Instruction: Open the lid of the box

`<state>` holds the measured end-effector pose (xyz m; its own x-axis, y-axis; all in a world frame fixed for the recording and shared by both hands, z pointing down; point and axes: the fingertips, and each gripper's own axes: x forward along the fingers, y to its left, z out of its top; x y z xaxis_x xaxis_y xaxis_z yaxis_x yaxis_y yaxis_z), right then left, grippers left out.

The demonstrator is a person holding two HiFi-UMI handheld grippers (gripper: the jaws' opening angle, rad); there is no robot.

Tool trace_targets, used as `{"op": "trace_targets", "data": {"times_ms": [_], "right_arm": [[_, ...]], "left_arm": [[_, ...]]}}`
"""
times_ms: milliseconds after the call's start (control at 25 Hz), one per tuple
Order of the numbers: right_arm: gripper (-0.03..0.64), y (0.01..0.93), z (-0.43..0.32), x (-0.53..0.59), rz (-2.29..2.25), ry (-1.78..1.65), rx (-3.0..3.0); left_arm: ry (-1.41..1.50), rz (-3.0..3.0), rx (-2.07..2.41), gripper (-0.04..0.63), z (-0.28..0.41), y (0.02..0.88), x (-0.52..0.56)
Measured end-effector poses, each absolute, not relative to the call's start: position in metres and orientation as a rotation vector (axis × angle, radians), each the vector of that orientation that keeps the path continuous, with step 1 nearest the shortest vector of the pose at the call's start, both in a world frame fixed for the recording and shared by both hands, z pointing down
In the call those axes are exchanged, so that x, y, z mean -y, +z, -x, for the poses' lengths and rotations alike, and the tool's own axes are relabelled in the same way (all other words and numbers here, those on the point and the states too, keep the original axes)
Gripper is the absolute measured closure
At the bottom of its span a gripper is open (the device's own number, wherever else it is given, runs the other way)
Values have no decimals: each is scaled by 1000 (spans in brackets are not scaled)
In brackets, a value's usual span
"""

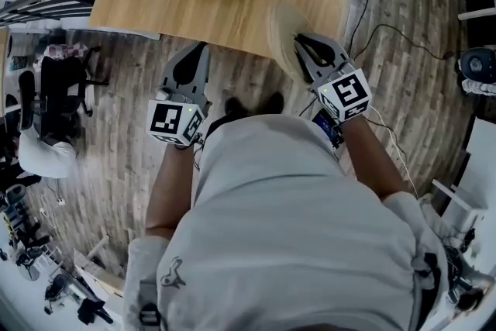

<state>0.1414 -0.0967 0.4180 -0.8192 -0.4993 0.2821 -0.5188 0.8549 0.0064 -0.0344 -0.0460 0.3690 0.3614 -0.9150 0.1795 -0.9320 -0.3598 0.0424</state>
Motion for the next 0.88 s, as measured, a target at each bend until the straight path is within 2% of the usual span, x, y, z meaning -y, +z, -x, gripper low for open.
{"op": "trace_targets", "data": {"times_ms": [880], "right_arm": [[581,411,-71,-56,-837,113,2735]], "left_arm": [[166,-2552,1562,589,98,370,-106]]}}
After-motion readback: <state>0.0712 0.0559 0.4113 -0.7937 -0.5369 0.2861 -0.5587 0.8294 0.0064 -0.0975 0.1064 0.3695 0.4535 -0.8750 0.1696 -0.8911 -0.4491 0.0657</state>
